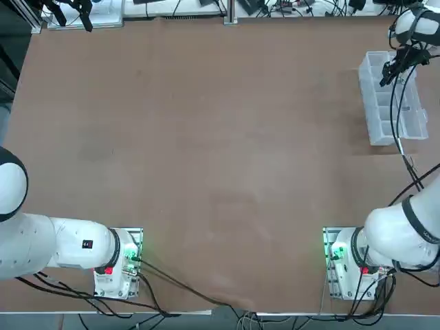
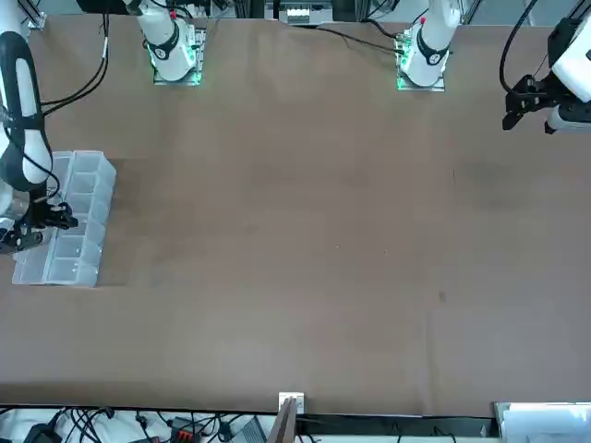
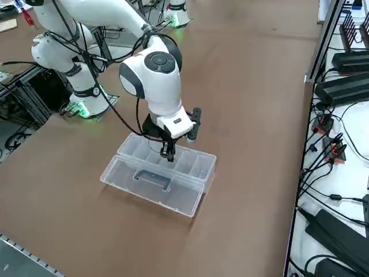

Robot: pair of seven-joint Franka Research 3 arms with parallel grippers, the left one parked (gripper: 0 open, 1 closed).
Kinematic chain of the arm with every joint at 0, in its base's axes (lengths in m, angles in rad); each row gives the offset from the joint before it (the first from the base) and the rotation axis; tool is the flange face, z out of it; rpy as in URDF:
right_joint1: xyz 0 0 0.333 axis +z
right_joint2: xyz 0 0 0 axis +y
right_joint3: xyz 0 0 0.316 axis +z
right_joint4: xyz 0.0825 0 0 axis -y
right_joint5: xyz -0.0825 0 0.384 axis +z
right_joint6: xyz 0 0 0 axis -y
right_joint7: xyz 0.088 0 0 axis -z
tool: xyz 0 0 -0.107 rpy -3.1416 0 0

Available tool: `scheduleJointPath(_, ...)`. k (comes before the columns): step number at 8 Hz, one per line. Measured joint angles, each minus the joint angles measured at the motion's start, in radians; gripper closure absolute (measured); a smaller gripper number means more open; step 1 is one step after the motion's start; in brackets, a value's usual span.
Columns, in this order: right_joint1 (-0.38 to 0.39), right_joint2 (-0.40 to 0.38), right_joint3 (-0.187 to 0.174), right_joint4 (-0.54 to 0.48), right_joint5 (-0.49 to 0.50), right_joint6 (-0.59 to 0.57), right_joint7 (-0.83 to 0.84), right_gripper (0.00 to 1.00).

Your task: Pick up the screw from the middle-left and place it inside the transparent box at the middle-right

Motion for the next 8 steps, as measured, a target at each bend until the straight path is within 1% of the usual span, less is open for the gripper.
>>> scheduleJointPath(2,0.000,0.000,0.000,0.004,0.000,0.002,0.000,0.70)
scheduleJointPath(3,0.000,0.000,0.000,0.009,0.000,0.003,0.000,0.60)
scheduleJointPath(4,0.000,-0.001,0.002,0.028,0.000,0.002,0.000,0.55)
scheduleJointPath(5,0.003,-0.006,0.009,0.063,0.001,-0.014,0.000,0.40)
scheduleJointPath(6,0.012,-0.019,0.019,0.113,0.010,-0.053,0.000,0.20)
scheduleJointPath(7,0.028,-0.042,0.024,0.164,0.036,-0.105,0.002,0.02)
scheduleJointPath(8,0.047,-0.077,0.026,0.208,0.062,-0.156,0.002,0.00)
